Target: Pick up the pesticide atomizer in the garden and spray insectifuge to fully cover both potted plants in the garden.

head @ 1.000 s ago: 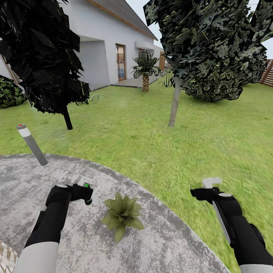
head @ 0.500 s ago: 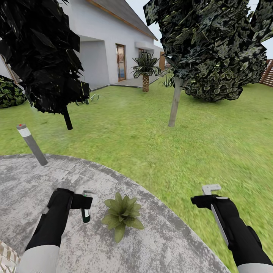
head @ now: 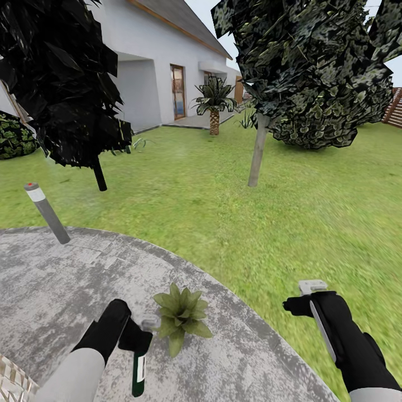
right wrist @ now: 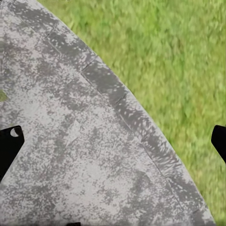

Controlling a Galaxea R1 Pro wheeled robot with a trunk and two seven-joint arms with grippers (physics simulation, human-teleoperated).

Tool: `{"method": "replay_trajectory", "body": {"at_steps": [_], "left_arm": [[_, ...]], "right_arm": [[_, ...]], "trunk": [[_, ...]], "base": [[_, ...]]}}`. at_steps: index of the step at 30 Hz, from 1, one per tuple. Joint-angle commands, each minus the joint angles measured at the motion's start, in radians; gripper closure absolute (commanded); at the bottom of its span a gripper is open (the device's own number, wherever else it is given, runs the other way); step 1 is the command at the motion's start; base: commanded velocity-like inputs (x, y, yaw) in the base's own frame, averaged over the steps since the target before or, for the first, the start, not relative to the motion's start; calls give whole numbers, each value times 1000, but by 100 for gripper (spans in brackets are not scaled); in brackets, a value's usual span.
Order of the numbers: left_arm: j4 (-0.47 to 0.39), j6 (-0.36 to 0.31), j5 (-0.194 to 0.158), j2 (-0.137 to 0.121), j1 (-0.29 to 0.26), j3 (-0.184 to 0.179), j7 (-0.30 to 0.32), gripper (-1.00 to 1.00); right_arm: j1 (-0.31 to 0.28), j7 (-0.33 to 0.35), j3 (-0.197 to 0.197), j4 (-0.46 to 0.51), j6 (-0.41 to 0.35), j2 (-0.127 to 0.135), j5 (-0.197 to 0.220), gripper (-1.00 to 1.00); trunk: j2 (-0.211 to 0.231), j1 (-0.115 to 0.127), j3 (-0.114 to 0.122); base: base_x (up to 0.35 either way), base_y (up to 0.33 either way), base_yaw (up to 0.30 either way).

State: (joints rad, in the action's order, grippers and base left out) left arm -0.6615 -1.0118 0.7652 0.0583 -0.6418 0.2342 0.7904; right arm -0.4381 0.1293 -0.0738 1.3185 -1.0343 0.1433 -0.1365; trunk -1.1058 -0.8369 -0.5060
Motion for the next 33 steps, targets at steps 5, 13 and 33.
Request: {"method": "replay_trajectory", "body": {"at_steps": [5, 13, 33], "left_arm": [[-1, -4, 11, 1, -5, 5, 10, 100], [-1, -4, 10, 0, -6, 5, 10, 100], [12, -4, 11, 0, 1, 2, 9, 100]], "right_arm": [[-1, 10, -24, 1, -4, 2, -9, -100], [-1, 11, -30, -7, -4, 2, -8, -100], [-1, 12, -32, -35, -4, 1, -7, -100]], "trunk": [[-1, 0, 0], [-1, 0, 4], [-1, 0, 14]], "base": [[0, 0, -56], [145, 85, -175], [48, 107, -92]]}}
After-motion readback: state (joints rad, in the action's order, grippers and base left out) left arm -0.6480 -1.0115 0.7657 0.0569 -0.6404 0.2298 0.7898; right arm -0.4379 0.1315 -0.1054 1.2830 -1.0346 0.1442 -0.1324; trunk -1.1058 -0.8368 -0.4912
